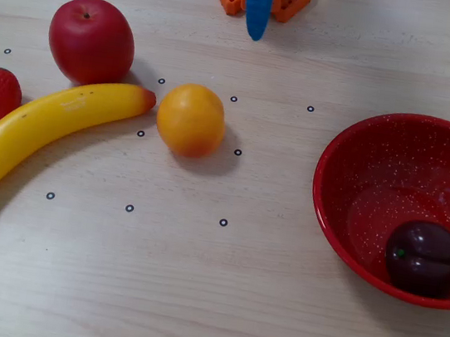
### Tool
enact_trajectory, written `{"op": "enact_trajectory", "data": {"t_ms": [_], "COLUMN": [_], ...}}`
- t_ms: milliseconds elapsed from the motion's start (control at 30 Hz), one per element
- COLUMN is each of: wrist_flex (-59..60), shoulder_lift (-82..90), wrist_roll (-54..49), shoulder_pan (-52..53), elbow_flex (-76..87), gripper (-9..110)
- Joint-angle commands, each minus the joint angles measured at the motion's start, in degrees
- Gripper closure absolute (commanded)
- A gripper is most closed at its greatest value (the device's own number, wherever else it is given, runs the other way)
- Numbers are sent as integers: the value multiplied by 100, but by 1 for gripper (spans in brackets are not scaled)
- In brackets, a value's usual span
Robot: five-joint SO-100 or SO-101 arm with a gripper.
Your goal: Put the plum in the red bowl.
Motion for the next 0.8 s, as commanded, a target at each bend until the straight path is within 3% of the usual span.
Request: {"op": "enact_trajectory", "data": {"t_ms": [0, 367, 767], "wrist_flex": [-220, -281, -1380], "shoulder_lift": [817, 4034, 4588], "wrist_roll": [220, 281, -229], "shoulder_pan": [-229, -835, -940], "elbow_flex": [308, 3401, 5177], "gripper": [101, 101, 101]}}
